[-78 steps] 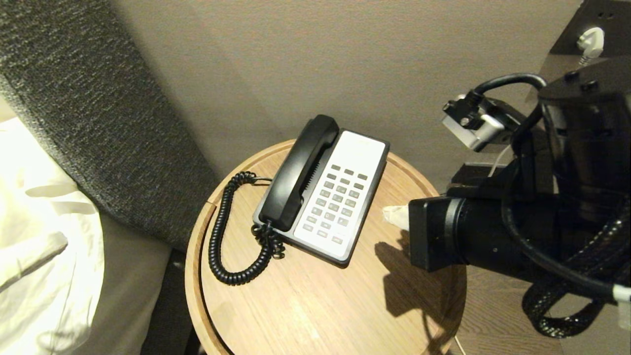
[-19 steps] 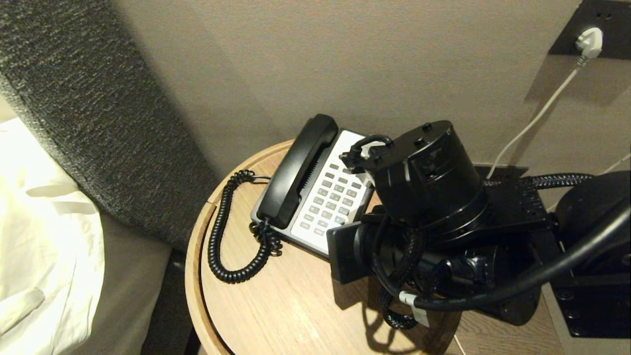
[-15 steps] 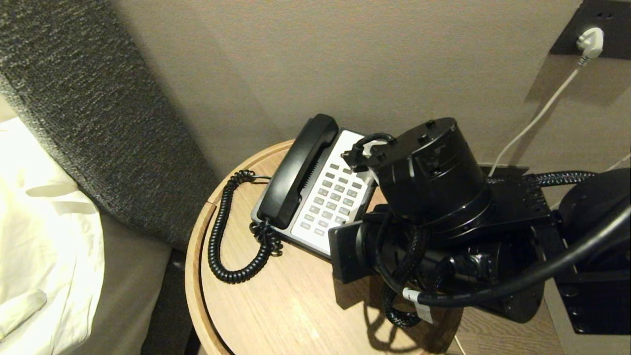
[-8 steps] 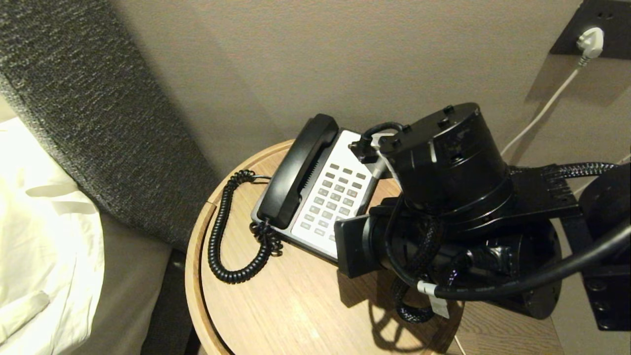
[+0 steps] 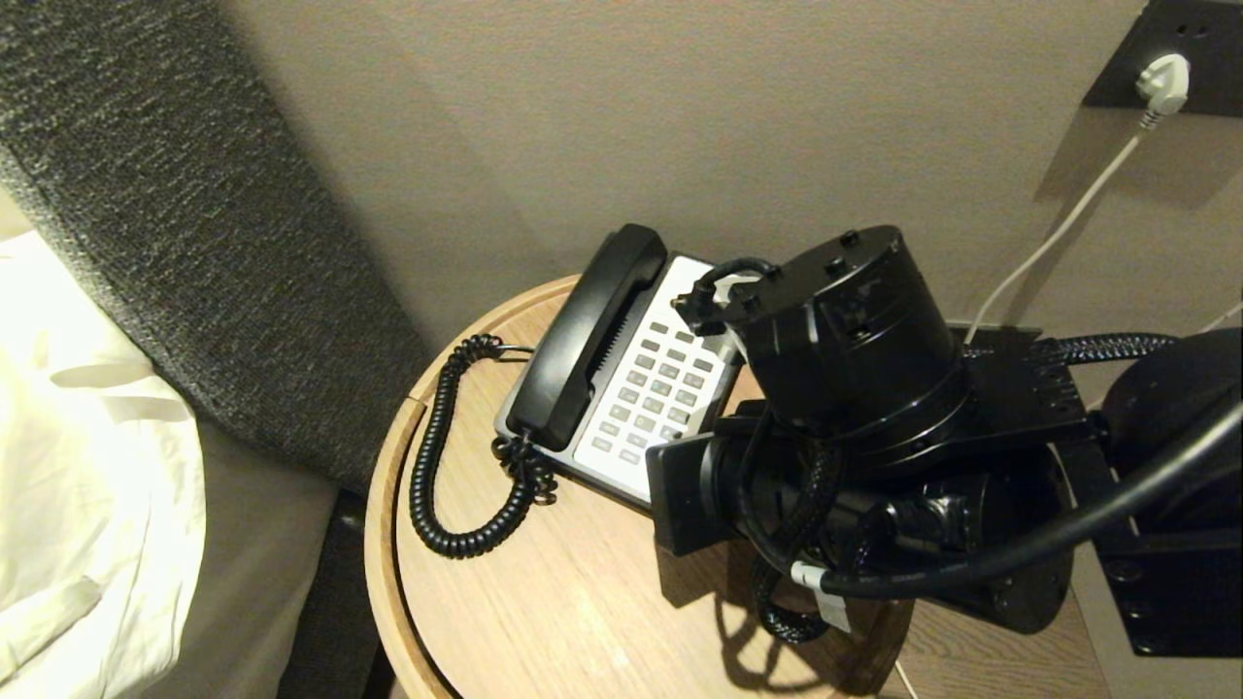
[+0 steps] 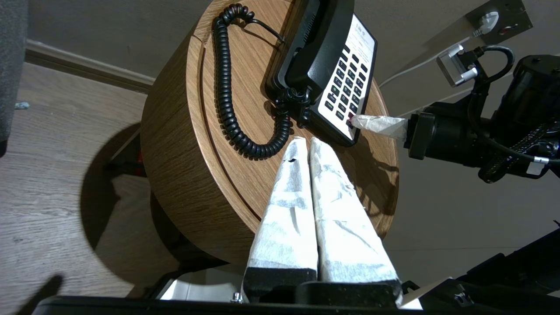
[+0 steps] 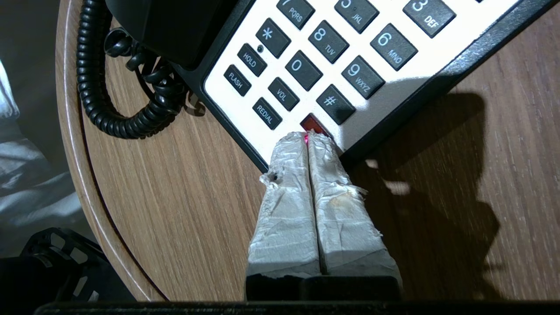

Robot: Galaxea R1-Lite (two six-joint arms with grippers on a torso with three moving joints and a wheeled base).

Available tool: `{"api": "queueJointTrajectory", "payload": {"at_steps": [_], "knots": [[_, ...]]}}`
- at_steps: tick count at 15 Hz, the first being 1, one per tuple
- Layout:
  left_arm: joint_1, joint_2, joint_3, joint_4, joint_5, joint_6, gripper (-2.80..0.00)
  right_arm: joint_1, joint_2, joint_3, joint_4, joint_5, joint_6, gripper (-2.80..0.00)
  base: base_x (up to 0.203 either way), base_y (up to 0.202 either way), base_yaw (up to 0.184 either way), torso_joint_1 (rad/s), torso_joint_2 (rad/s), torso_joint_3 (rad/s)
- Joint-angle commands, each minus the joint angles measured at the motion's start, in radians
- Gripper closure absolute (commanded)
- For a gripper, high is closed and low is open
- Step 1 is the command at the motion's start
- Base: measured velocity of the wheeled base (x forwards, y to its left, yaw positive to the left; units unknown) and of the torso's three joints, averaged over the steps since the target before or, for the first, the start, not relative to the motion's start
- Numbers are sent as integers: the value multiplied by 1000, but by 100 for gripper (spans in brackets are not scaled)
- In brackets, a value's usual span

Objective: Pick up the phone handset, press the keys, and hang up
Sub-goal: End the call using the dial pad

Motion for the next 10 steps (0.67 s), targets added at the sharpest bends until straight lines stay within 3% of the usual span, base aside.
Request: {"api": "queueJointTrajectory", "payload": {"at_steps": [1, 10], "knots": [[0, 0, 2, -2, 1, -4, 0, 0, 7, 1, 1, -2, 4, 0, 0, 0, 0, 0, 0, 0], [0, -2, 5, 0, 1, -4, 0, 2, 14, 20, 1, -4, -5, 0, 0, 0, 0, 0, 0, 0]]}}
